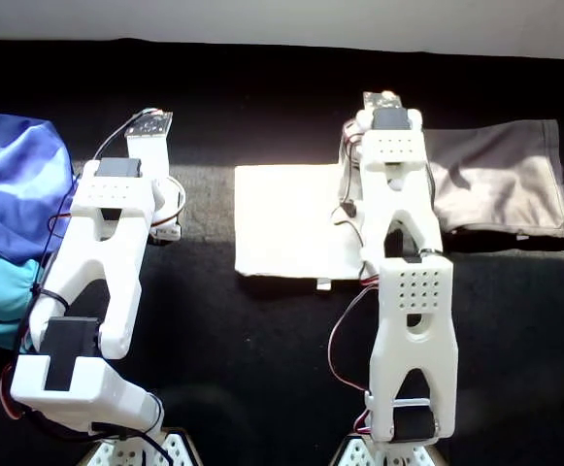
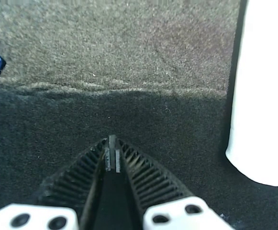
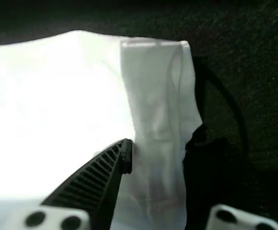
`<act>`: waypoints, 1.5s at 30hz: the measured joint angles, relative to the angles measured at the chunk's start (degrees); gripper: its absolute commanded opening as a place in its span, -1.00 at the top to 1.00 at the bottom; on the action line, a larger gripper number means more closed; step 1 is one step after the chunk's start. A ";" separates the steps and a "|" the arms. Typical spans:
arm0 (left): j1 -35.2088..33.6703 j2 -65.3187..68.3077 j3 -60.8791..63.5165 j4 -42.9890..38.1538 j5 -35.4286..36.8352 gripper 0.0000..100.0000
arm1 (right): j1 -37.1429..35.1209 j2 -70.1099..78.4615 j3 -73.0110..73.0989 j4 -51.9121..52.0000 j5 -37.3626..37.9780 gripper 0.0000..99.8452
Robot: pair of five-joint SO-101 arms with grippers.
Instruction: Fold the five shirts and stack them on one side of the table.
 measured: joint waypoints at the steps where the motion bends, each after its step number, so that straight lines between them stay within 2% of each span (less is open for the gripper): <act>1: 0.00 0.00 0.00 -0.09 0.00 0.98 | -0.62 0.00 0.00 0.00 0.00 0.41; 20: 0.00 0.00 0.00 -0.09 0.00 0.98 | -1.32 6.42 -2.02 -0.70 -0.09 0.43; 22: 0.00 0.00 0.00 -0.09 0.00 0.98 | -1.32 7.30 -2.20 -0.70 -0.09 0.57; 25: 0.00 0.00 0.00 -0.09 0.00 0.98 | -1.32 7.56 -2.46 -0.70 -0.09 0.97; 26: 0.00 0.00 0.00 -0.09 0.00 0.98 | -1.32 7.56 -2.46 -0.70 -0.09 1.00; 27: 0.00 0.00 0.00 -0.09 0.00 0.98 | -1.32 7.56 -2.46 -0.70 -0.09 0.95; 36: 0.00 0.00 0.00 -0.09 0.00 0.98 | 0.79 7.82 -4.48 0.44 0.18 0.99; 45: 0.00 0.00 0.00 -0.09 0.00 0.98 | 6.59 1.23 -11.16 3.78 11.69 0.99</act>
